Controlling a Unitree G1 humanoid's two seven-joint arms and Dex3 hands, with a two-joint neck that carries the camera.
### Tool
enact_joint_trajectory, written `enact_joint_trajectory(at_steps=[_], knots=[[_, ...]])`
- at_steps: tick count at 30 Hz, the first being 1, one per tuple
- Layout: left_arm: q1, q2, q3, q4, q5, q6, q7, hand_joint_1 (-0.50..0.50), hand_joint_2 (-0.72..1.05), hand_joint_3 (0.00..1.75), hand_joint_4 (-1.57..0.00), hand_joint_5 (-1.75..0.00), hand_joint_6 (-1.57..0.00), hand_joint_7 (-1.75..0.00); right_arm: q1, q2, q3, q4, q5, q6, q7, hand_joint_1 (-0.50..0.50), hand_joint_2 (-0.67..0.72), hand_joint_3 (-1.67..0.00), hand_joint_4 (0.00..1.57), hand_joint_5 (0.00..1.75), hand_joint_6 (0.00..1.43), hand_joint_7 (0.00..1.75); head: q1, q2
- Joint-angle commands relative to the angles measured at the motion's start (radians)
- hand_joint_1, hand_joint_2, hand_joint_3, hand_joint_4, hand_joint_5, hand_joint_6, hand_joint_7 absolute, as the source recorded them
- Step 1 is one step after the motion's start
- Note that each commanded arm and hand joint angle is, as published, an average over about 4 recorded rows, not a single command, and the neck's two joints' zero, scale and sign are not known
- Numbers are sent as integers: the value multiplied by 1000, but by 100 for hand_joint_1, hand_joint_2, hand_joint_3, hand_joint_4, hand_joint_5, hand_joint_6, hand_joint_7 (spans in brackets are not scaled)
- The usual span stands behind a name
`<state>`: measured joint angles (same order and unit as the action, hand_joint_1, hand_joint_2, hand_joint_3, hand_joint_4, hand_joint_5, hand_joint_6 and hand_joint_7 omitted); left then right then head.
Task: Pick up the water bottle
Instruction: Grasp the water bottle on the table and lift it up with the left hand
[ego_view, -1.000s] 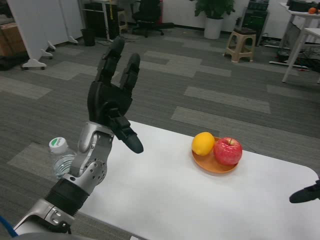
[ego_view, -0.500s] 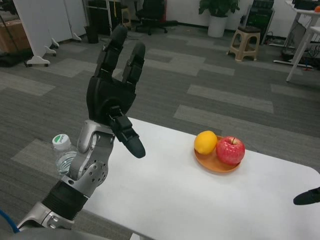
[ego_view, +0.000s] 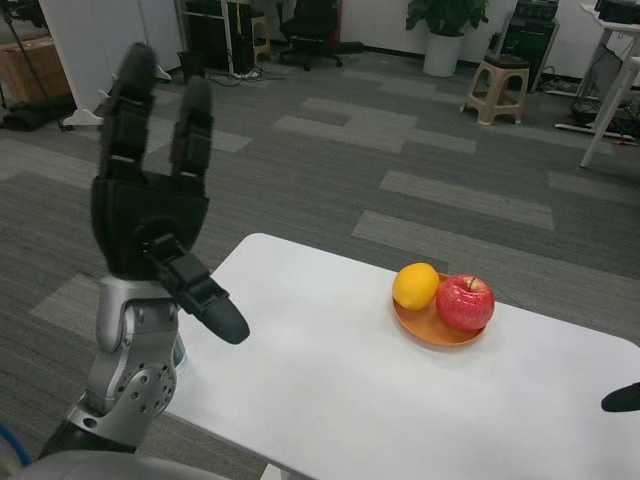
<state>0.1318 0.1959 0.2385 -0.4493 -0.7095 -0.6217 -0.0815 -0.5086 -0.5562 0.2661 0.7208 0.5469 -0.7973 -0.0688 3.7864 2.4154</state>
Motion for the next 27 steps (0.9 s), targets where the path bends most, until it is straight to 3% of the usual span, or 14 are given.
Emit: enact_joint_trajectory(at_steps=[1, 8, 19, 22, 27], knots=[[42, -19, 84, -12, 11, -62, 25, -50, -64, 9, 0, 0, 0, -42, -28, -13, -1, 22, 7, 0, -4, -50, 60, 0, 0, 0, 0, 7, 6, 7], [115, -47, 269, -12, -69, -102, 20, -50, -64, 9, 0, 0, 0, -42, -42, -14, 1, 57, 7, 1, -5, -50, 60, 0, 0, 0, 0, 7, 12, 8], [226, -10, 319, 59, -263, -249, 67, -50, -64, 9, 0, 0, 0, -42, -53, -15, 5, 93, 8, 3, -8, -50, 60, 0, 0, 0, 0, 7, 27, 1], [277, 15, 321, 96, -328, -260, 41, -50, -61, 9, 0, 0, 0, -42, -53, -17, 2, 96, 8, 2, -9, -50, 60, 0, 0, 0, 0, 7, 26, 1], [351, 41, 351, 159, -397, -202, -36, -50, -55, 9, 0, 0, 0, -47, -51, -19, -1, 100, 8, 1, -11, -50, 60, 0, 0, 0, 0, 7, 28, 1]])
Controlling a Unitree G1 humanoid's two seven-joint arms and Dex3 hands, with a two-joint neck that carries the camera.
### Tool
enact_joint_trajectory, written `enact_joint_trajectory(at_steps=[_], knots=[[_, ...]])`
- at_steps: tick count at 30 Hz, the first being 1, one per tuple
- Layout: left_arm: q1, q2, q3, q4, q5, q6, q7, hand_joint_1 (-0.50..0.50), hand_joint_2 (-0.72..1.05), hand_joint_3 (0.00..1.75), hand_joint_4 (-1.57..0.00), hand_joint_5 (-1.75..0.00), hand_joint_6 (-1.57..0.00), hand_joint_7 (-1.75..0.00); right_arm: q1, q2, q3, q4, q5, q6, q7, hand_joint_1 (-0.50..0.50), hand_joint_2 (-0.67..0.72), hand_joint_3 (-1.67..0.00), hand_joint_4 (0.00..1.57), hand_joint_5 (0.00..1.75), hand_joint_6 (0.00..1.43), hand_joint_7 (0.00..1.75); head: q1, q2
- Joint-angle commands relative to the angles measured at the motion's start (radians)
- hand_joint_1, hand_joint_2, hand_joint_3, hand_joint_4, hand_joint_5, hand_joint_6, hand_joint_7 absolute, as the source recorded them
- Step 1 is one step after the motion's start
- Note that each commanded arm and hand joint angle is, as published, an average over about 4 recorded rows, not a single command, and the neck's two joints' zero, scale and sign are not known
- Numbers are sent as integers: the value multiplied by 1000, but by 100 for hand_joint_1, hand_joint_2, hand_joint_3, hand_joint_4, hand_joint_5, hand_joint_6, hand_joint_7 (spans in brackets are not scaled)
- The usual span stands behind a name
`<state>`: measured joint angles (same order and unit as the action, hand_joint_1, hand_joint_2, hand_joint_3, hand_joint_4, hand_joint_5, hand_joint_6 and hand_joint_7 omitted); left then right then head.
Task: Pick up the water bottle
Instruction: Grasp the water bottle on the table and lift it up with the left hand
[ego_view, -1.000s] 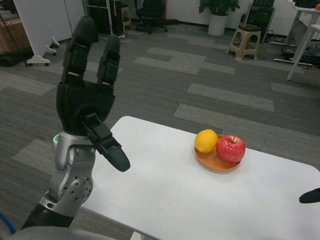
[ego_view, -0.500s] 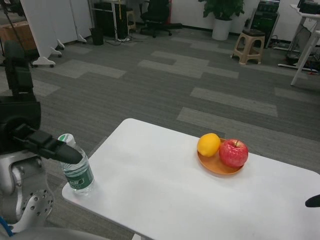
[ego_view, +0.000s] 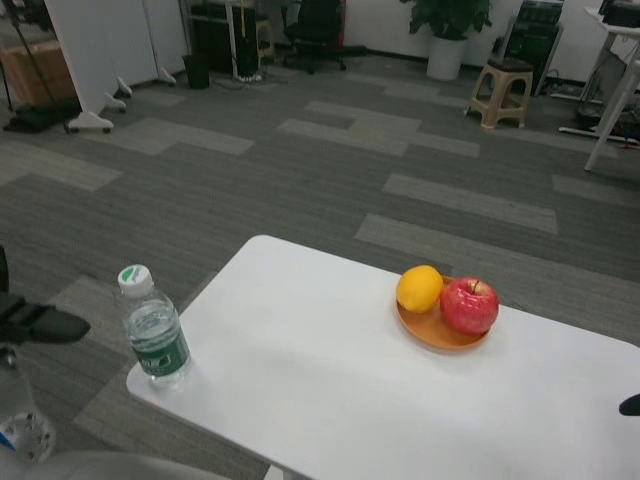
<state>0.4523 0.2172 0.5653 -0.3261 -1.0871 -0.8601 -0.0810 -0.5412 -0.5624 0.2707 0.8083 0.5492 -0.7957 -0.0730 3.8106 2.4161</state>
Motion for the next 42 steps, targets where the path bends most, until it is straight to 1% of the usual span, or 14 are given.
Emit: enact_joint_trajectory(at_steps=[1, 3, 7, 9, 13, 19, 22, 24, 27, 29, 32, 34, 39, 42], knots=[[41, 21, 34, 49, -19, 54, -48, -50, -55, 9, 0, 0, 0, -49, -18, -13, -5, 12, 6, 0, -7, -50, 60, 0, 0, 0, 0, 7, 8, 7], [60, 21, 53, 72, -24, 106, -78, -50, -55, 9, 0, 0, 0, -49, -16, -14, -5, 12, 6, 0, -7, -50, 60, 0, 0, 0, 0, 7, 14, 14], [87, -28, 166, 114, 12, 352, -170, -50, -55, 9, 0, 0, 0, -49, -11, -16, -5, 13, 6, 0, -7, -50, 60, 0, 0, 0, 0, 7, 12, 12], [87, -38, 197, 140, 36, 401, -189, -50, -55, 7, 0, 0, 0, -49, -9, -16, -5, 14, 6, 0, -7, -50, 60, 0, 0, 0, 0, 7, 14, 8], [80, -47, 249, 204, 146, 495, -218, -50, -50, 9, 0, 0, 0, -49, -8, -16, -1, 16, 6, 0, -7, -50, 60, 0, 0, 0, 0, 7, 11, -5], [45, -52, 272, 238, 248, 559, -240, -50, -46, 9, 0, 0, 0, -49, -7, -15, 1, 17, 6, 0, -7, -50, 60, 0, 0, 0, 0, 7, 26, -22], [26, -52, 278, 246, 286, 592, -253, -50, -46, 9, 0, 0, 0, -49, -3, -14, 1, 15, 7, 0, -7, -50, 60, 0, 0, 0, 0, 7, -16, -41], [19, -52, 278, 249, 302, 611, -260, -50, -46, 9, 0, 0, 0, -49, 0, -14, 1, 12, 7, 0, -7, -50, 60, 0, 0, 0, 0, 7, -69, -53], [11, -52, 284, 249, 337, 644, -270, -50, -46, 9, 0, 0, 0, -49, 6, -13, -1, 11, 7, 0, -7, -50, 60, 0, 0, 0, 0, 7, -114, -54], [3, -52, 287, 249, 362, 661, -274, -50, -46, 7, 0, 0, 0, -49, 10, -13, -2, 12, 8, 0, -8, -50, 63, 0, 0, 0, 0, 7, -89, -44], [-12, -52, 288, 249, 397, 684, -283, -50, -46, 4, 0, 0, 0, -49, 14, -15, -2, 12, 8, -1, -8, -50, 61, 0, 0, 0, 0, 7, -65, -45], [-17, -52, 288, 248, 415, 698, -287, -50, -46, 9, 0, 0, 0, -49, 15, -15, -2, 10, 8, -2, -8, -50, 60, 0, 0, 0, 0, 7, -54, -51], [-48, -42, 283, 248, 496, 748, -307, -50, -46, 2, 0, 0, 0, -49, 17, -16, 0, 5, 8, -2, -8, -50, 60, 0, 0, 0, 0, 7, -34, -57], [-63, -38, 276, 250, 522, 769, -316, -50, -46, 4, 0, 0, 0, -49, 20, -16, -1, -4, 8, -2, -8, -50, 60, 0, 0, 0, 0, 7, -26, -59]])
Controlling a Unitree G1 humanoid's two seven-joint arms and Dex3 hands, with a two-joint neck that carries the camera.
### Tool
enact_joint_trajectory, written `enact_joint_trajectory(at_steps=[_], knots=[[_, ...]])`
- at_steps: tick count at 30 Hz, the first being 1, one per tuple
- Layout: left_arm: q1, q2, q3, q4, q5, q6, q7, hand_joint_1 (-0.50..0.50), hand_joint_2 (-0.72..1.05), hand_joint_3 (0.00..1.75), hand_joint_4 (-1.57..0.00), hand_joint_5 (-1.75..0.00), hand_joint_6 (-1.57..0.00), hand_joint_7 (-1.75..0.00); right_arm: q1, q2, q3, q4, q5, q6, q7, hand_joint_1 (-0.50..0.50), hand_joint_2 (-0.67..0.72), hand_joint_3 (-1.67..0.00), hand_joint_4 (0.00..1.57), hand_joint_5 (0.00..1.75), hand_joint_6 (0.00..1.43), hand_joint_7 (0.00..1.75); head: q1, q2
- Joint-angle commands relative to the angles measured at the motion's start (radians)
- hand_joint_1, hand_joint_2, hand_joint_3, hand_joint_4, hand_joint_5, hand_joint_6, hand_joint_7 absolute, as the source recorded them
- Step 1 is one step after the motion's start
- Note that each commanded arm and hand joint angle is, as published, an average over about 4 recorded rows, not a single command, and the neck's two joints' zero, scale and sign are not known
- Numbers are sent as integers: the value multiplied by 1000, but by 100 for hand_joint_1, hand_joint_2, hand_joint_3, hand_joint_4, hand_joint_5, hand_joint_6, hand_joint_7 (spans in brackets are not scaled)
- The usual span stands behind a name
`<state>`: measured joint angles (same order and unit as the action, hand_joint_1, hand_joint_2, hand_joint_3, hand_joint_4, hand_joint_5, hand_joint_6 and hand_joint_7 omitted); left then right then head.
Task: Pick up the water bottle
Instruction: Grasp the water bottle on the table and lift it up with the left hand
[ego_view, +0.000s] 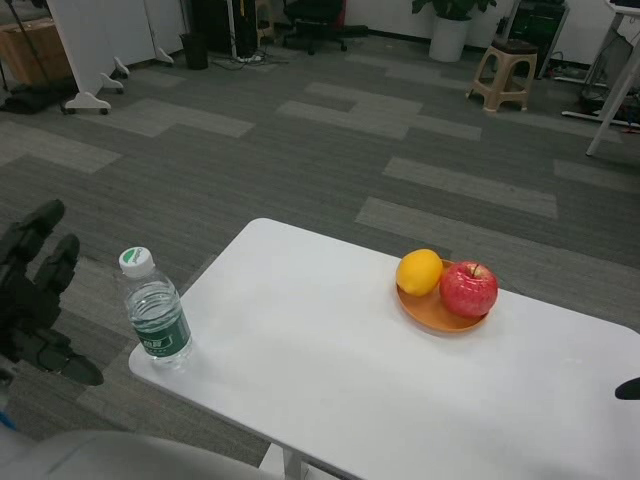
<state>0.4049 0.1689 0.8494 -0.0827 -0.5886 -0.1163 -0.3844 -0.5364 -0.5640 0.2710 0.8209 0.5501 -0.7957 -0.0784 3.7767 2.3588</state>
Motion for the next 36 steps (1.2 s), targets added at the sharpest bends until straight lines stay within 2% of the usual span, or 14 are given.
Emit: enact_joint_trajectory(at_steps=[1, 6, 9, 12, 16, 26, 36], knots=[[-17, 12, -11, 9, 28, 31, -15, -50, -46, 4, 0, 0, 0, -49, 16, -14, -3, -19, 7, -2, -3, -50, 60, 0, 0, 0, 0, 7, 14, -5], [-21, 13, -26, 20, 36, 38, -20, -50, -46, 4, 0, 0, 0, -49, 23, -14, -7, -27, 7, -2, -3, -50, 60, 0, 0, 0, 0, 7, 71, -5], [-21, 10, -34, 22, 40, 43, -22, -50, -46, 7, 0, 0, 0, -49, 24, -14, -7, -28, 7, -2, -3, -50, 61, 0, 0, 0, 0, 7, 144, -4], [-23, 7, -37, 25, 44, 52, -24, -50, -46, 0, 0, 0, 0, -49, 24, -14, -7, -27, 7, -2, -3, -50, 60, 0, 0, 0, 0, 7, 212, -7], [-24, 6, -38, 27, 45, 56, -26, -50, -46, 9, 0, 0, 0, -49, 24, -14, -9, -27, 7, -2, -3, -50, 60, 0, 0, 0, 0, 7, 275, -13], [-5, 1, -32, 36, 26, 56, -28, -50, -46, 0, 0, 0, 0, -49, 33, -14, -10, -34, 7, -2, -3, -50, 60, 0, 0, 0, 0, 7, 280, -13], [-9, -10, -36, 74, 21, 60, -30, -50, -44, 7, 0, 0, 0, -45, 39, -13, -9, -31, 7, -2, -3, -50, 61, 0, 0, 0, 0, 7, 293, -19]])
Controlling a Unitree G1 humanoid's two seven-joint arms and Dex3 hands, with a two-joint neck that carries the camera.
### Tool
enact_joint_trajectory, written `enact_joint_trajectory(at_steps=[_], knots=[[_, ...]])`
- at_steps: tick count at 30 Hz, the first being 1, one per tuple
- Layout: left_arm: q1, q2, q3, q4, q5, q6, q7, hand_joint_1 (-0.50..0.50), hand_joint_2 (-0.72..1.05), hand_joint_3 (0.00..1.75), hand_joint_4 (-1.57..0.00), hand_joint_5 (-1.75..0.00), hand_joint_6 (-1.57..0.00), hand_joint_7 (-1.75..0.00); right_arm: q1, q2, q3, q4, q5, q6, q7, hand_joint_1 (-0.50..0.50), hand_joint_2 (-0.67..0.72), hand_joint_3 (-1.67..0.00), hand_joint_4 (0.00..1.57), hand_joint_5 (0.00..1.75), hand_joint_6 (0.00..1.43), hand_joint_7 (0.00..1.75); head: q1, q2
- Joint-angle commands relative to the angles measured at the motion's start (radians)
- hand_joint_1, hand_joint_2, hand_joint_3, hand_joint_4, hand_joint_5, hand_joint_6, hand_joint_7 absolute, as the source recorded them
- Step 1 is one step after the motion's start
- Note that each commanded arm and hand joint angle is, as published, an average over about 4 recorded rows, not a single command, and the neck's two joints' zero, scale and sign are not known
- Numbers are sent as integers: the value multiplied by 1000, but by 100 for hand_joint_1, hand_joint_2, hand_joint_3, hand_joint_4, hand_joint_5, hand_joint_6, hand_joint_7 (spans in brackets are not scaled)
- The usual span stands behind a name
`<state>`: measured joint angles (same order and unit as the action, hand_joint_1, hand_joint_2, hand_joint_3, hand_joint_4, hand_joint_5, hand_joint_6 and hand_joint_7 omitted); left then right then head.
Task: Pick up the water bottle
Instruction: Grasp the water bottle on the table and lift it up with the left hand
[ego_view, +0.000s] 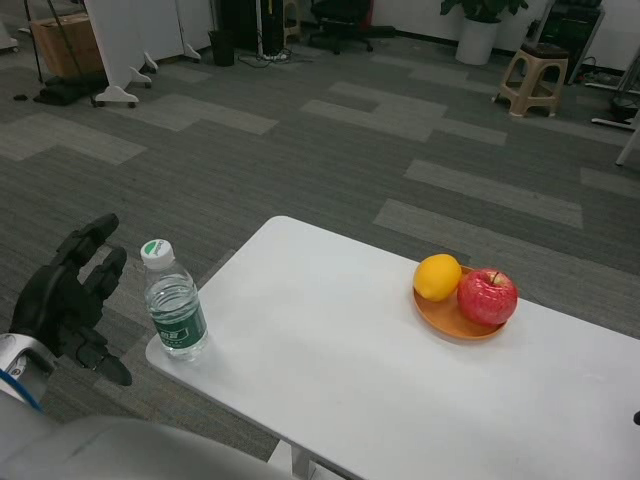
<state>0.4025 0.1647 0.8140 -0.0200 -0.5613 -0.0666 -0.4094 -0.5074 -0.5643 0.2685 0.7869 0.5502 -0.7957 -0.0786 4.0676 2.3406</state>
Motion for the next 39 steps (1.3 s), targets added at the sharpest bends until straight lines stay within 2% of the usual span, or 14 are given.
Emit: enact_joint_trajectory(at_steps=[1, 6, 13, 18, 23, 26, 31, 37, 39], knots=[[-14, -6, -1, 17, -3, 14, -5, -50, -44, 4, 0, 0, 0, -47, 10, -12, -5, 4, 7, -2, -3, -50, 61, 0, 0, 0, 0, 7, 3, -1], [-90, -14, 7, 67, 28, 42, -26, -50, -46, 9, 0, 0, 0, -49, 10, -11, -3, 6, 7, -2, -3, -50, 60, 0, 0, 0, 0, 7, 4, -7], [-164, 3, -33, 128, 63, 42, -33, -50, -46, 4, 0, 0, 0, -49, 10, -11, -3, 3, 7, -2, -3, -50, 60, 0, 0, 0, 0, 7, -3, 3], [-215, 23, -63, 175, 81, 41, -37, -50, -46, 9, 0, 0, 0, -45, 18, -11, -12, -11, 7, -2, -3, -50, 60, 0, 0, 0, 0, 7, -9, 6], [-223, 39, -77, 198, 81, 43, -39, -50, -46, 9, 0, 0, 0, -49, 33, -9, -21, -23, 7, -2, -3, -50, 60, 0, 0, 0, 0, 7, -8, 6], [-224, 42, -84, 203, 81, 44, -39, -50, -46, 2, 0, 0, 0, -47, 35, -10, -19, -23, 7, -2, -3, -50, 60, 0, 0, 0, 0, 7, -8, 6], [-225, 44, -95, 206, 80, 44, -42, -50, -46, 2, 0, 0, 0, -42, 36, -11, -18, -23, 7, -2, -3, -50, 61, 0, 0, 0, 0, 7, 1, 3], [-224, 45, -114, 209, 84, 57, -46, -50, -46, 9, 0, 0, 0, -49, 36, -10, -18, -21, 7, -2, -3, -50, 60, 0, 0, 0, 0, 7, 7, 0], [-226, 45, -132, 211, 90, 63, -49, -50, -46, 4, 0, 0, 0, -47, 36, -9, -17, -19, 7, -2, -3, -50, 60, 0, 0, 0, 0, 7, 9, -1]])
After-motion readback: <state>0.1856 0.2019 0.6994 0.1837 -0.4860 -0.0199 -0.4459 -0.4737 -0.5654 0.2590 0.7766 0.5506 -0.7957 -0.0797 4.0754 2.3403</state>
